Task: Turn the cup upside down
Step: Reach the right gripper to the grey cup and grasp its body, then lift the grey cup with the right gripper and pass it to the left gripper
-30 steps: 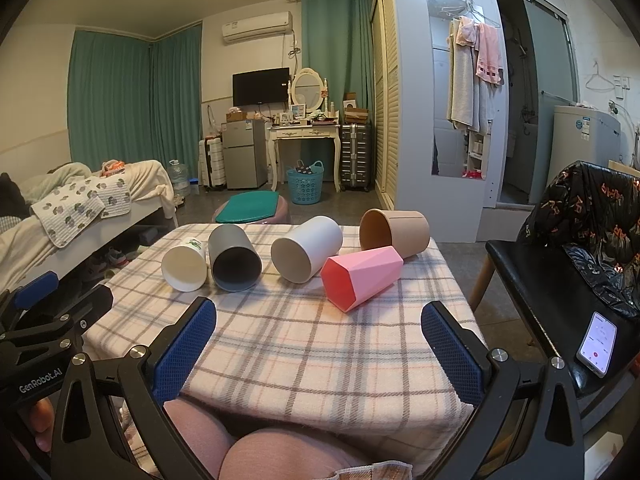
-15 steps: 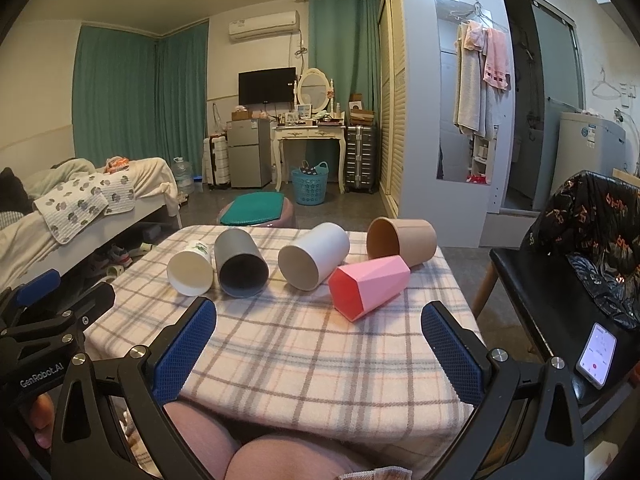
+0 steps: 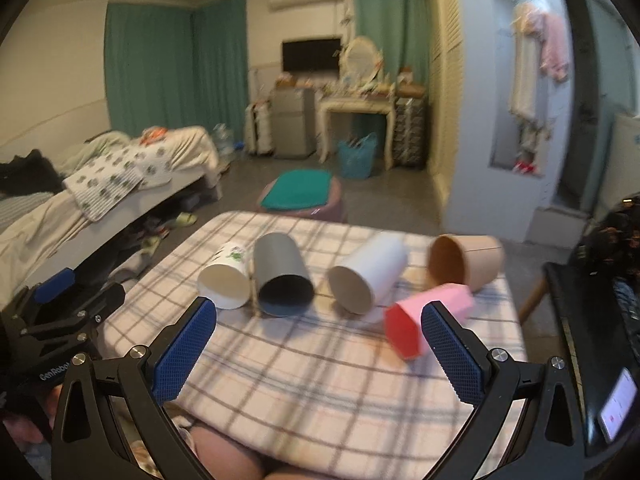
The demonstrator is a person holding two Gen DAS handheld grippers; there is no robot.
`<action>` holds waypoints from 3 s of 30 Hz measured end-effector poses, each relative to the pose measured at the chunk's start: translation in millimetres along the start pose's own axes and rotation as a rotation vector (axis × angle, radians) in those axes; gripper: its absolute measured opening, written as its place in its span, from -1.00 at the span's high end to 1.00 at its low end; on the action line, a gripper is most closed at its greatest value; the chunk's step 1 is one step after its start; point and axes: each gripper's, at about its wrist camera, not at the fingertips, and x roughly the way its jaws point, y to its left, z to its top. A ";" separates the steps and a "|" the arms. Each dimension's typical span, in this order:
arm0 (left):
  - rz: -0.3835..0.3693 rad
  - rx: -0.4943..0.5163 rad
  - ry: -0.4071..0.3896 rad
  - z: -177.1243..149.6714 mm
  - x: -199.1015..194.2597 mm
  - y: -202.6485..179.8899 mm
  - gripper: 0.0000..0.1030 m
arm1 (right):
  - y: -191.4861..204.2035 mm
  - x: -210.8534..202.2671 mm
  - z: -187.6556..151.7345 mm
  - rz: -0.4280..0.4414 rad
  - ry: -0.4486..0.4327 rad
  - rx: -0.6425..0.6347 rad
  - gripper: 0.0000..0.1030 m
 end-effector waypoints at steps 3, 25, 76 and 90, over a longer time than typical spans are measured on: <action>0.032 -0.016 0.038 4.7 24.8 9.3 -0.96 | 7.3 38.0 16.5 0.034 0.061 -0.049 -1.00; 0.007 -0.060 0.158 16.4 117.5 29.0 -0.96 | 24.9 214.2 38.3 0.109 0.385 -0.107 -0.49; -0.084 0.008 0.160 -17.2 28.3 -12.9 -0.96 | 22.1 91.2 -57.3 -0.112 0.346 -0.011 -0.40; -0.078 0.063 0.136 3.8 -0.8 -62.3 -0.96 | -15.9 26.1 -48.1 -0.077 0.167 0.002 -0.80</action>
